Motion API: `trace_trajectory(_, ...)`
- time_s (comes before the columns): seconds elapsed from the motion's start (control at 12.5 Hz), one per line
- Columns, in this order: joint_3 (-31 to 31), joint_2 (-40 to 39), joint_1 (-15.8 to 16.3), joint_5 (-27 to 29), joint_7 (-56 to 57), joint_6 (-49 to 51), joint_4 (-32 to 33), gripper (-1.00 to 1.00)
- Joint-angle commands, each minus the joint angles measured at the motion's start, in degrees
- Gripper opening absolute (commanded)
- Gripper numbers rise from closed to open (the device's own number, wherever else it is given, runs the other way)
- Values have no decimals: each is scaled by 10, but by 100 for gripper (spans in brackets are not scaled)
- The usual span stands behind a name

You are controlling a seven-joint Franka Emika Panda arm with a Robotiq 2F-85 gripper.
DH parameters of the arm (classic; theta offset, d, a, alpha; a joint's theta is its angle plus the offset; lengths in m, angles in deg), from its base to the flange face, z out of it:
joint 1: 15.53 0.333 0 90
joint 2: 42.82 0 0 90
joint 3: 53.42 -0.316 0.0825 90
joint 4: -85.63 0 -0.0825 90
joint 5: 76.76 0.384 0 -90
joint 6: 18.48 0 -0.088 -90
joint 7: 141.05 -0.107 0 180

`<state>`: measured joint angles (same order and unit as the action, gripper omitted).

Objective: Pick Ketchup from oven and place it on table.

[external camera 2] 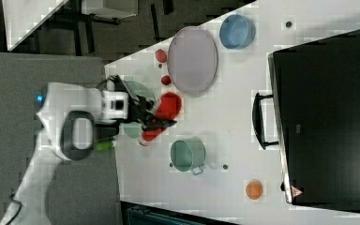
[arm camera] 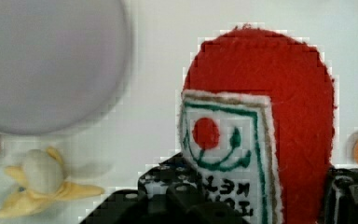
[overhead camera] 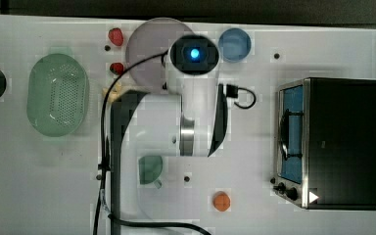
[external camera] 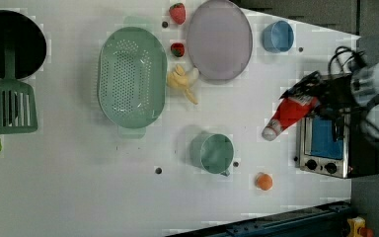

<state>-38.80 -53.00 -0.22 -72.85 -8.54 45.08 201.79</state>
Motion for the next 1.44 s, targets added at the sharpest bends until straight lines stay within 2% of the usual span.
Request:
trace_trajectory(0.08,9,1,-10,-1,-1,-51,49,27)
trace_trajectory(0.32,11,-42,-12,-1,-1,-124,87,27)
trace_trajectory(0.56,13,-94,-13,2,-1,-176,95,27)
trace_trajectory(0.64,13,-107,-13,2,-1,-182,96,34)
trace_trajectory(0.88,12,-124,-12,3,-1,-224,100,100)
trace_trajectory(1.12,13,-64,-10,3,-11,-215,91,100)
trace_trajectory(1.44,12,69,-10,2,-12,-49,26,100)
